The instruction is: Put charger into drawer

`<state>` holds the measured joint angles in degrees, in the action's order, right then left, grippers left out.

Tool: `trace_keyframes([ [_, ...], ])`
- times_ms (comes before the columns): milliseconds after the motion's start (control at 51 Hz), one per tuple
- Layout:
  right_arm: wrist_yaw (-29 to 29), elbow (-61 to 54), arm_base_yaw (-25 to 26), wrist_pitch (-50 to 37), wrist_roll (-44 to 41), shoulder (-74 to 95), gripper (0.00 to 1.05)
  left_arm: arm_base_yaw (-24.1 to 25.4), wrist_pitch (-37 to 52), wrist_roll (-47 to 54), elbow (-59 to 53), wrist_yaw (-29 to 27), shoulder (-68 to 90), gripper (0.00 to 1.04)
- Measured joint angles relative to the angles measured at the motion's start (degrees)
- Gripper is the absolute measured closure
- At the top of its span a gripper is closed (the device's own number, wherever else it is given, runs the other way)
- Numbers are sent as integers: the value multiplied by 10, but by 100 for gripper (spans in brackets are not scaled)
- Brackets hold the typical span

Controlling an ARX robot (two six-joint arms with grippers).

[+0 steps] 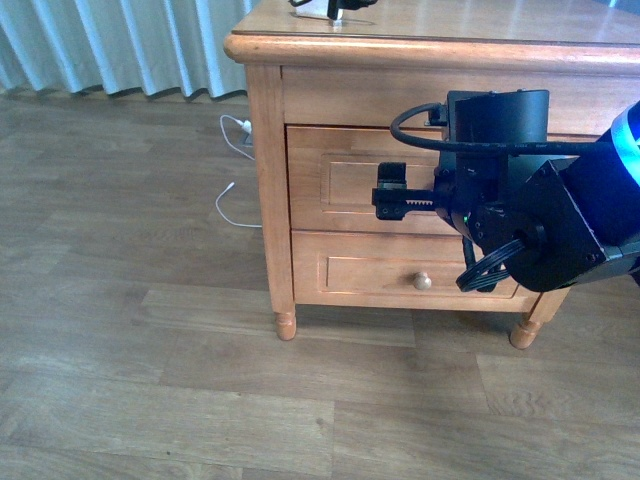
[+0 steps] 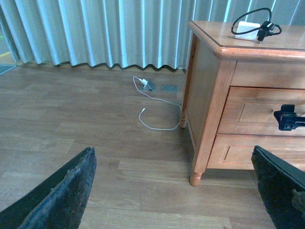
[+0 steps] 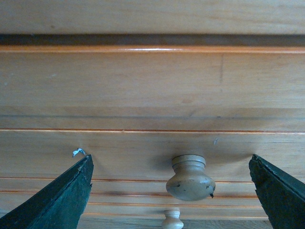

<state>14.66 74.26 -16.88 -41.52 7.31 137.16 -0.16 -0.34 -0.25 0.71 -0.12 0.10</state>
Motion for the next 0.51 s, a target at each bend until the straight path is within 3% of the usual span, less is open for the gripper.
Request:
trace_keyframes([
  [509,-2,3,3,0,-2,6,8,0,0,0,0,0,0,6],
])
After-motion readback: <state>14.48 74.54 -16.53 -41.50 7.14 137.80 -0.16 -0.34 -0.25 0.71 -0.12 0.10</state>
